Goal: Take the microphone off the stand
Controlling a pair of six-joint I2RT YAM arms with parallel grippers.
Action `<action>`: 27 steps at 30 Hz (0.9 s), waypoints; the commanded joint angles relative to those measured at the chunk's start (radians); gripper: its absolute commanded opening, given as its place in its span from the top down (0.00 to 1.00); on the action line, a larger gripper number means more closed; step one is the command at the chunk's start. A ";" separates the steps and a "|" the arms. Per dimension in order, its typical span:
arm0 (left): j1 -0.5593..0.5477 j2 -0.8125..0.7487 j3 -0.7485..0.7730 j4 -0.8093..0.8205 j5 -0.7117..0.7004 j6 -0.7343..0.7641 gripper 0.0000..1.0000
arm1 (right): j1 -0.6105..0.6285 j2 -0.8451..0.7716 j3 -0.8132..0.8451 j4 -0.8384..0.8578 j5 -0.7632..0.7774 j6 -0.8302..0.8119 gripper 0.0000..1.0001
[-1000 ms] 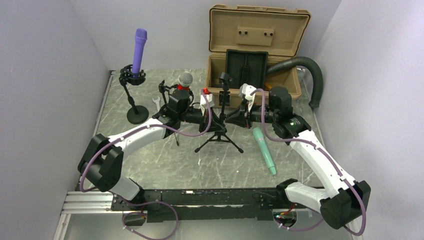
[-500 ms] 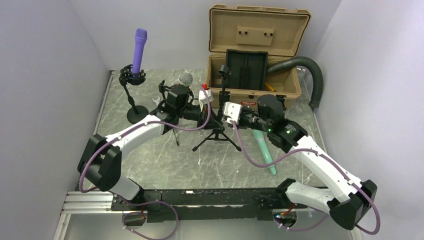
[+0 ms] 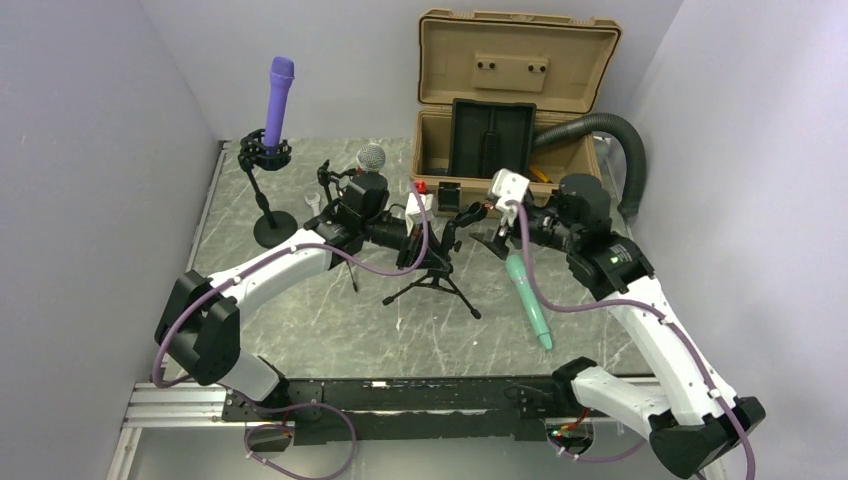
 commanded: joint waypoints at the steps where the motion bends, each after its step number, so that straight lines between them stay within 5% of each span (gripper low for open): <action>1: -0.005 -0.052 0.056 0.023 -0.011 0.058 1.00 | -0.064 -0.009 0.077 -0.069 -0.265 0.144 0.26; 12: -0.020 -0.064 0.023 0.092 -0.081 0.024 1.00 | -0.146 0.001 0.010 0.033 -0.497 0.313 0.28; 27: -0.080 -0.031 0.041 0.099 -0.188 0.006 1.00 | -0.151 0.110 -0.067 0.268 -0.583 0.483 0.34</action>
